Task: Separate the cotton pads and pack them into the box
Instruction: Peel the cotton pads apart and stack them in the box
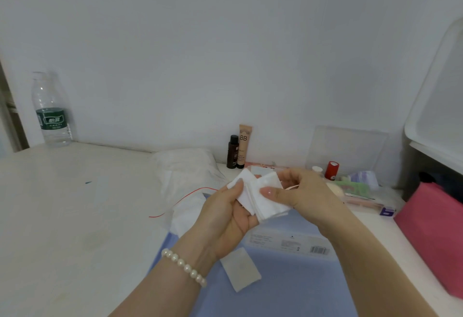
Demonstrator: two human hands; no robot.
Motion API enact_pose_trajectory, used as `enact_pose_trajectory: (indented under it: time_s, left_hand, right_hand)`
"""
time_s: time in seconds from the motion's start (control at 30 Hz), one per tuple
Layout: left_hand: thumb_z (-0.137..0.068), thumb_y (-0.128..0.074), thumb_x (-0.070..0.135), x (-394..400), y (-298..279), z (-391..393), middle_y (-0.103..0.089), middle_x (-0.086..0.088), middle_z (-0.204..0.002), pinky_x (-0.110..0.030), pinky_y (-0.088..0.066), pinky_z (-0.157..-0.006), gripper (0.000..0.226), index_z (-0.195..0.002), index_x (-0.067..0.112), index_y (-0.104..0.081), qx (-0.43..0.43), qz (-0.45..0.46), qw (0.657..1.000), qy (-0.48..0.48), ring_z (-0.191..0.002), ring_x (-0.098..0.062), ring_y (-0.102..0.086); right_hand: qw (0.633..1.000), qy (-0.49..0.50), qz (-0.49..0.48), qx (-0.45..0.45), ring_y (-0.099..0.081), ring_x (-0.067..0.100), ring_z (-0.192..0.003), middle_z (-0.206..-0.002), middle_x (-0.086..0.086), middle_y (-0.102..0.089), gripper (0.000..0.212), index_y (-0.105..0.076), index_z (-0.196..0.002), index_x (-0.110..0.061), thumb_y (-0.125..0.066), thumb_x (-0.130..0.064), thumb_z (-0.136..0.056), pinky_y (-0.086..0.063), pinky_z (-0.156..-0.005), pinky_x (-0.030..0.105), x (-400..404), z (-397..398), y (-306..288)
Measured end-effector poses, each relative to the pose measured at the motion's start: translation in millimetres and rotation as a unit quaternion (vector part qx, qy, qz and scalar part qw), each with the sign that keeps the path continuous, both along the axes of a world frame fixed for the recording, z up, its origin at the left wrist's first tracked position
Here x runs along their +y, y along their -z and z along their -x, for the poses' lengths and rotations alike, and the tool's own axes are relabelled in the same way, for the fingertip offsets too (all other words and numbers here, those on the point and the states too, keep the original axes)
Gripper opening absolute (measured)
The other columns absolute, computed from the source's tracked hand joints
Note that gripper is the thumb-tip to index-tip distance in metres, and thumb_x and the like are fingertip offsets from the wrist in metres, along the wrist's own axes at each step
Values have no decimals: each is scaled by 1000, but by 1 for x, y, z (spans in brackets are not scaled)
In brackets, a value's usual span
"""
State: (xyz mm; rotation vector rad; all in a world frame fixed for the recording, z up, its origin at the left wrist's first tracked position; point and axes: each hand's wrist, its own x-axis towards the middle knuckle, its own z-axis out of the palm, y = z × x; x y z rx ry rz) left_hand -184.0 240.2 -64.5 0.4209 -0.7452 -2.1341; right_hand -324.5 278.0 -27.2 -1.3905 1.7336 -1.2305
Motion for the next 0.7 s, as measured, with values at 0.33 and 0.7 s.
enact_pose_trajectory:
  time_s: [0.33, 0.7]
  left_hand:
    - [-99, -35, 10, -8, 7, 1, -68, -13, -114, -40, -45, -93, 29, -113, 5, -60, -38, -1, 999, -23, -108, -25, -61]
    - [-93, -38, 26, -3, 2, -2, -64, -16, -122, -37, -52, -86, 39, -119, 7, -61, -76, 17, 993, 91, -109, -32, -61]
  right_hand:
    - [976, -52, 66, -199, -67, 23, -77, -81, 11, -72, 28, -68, -83, -4, -73, -18, -60, -55, -68, 30, 9, 16, -19]
    - [991, -97, -32, -91, -67, 13, -64, -73, 6, -72, 20, -70, -80, -8, -77, -15, -62, -55, -55, 26, 9, -2, -11]
